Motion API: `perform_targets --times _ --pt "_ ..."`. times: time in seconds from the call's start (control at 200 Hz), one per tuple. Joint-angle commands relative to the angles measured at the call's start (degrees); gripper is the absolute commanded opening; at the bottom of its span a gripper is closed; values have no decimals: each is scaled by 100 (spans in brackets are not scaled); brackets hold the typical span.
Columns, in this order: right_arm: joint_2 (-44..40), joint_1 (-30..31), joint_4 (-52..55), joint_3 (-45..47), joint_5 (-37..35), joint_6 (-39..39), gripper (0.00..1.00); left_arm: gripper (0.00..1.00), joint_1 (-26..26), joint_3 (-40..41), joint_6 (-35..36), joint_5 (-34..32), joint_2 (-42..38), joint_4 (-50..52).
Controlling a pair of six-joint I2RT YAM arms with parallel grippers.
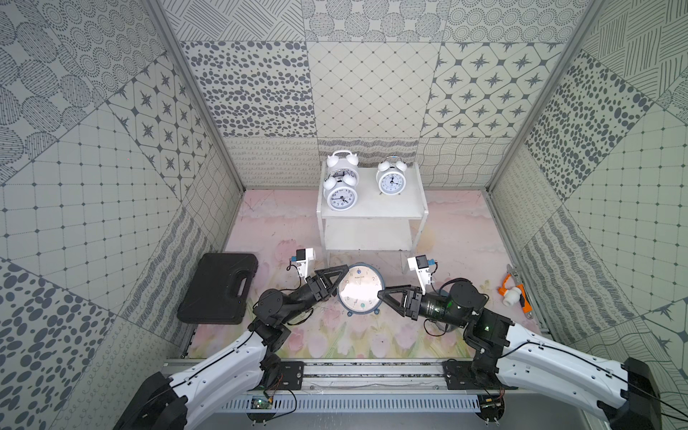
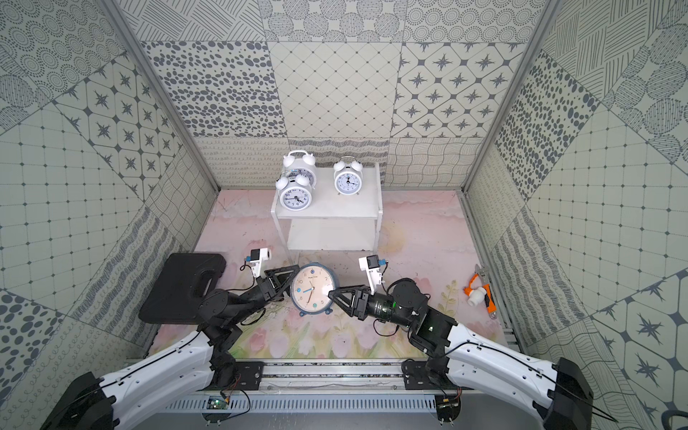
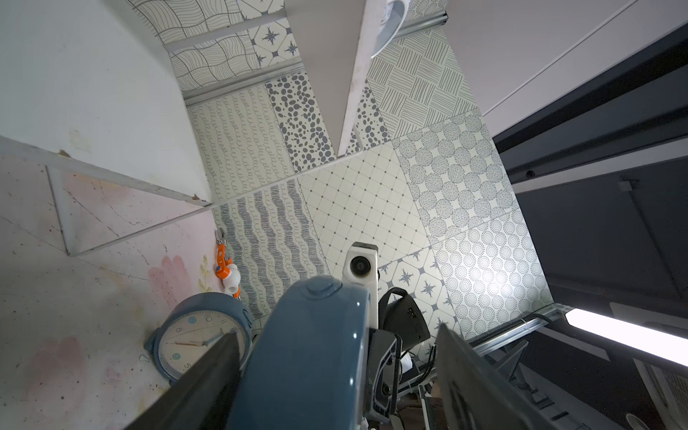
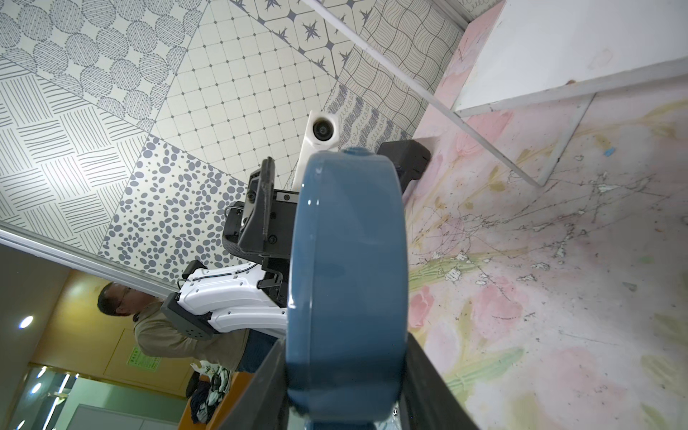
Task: Place the alarm clocks on the shelf by style
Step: Place the alarm on the shelf.
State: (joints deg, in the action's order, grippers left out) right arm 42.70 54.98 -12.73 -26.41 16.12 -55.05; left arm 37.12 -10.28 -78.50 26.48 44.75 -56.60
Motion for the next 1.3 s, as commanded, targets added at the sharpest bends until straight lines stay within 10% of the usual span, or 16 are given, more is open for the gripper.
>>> perform_targets --times 0.0,0.785,1.081,1.296 --pt "-190 -309 558 -425 651 350 34 85 41 -293 344 865 -27 164" --pt "-279 -746 1193 -897 1163 586 37 44 38 -624 528 1316 -258 774" --pt "-230 -872 2234 -1467 1837 1228 77 37 43 -792 552 1485 -72 731" --pt "146 -1001 3301 -2164 2460 1933 76 34 41 -929 590 1688 -8 729"
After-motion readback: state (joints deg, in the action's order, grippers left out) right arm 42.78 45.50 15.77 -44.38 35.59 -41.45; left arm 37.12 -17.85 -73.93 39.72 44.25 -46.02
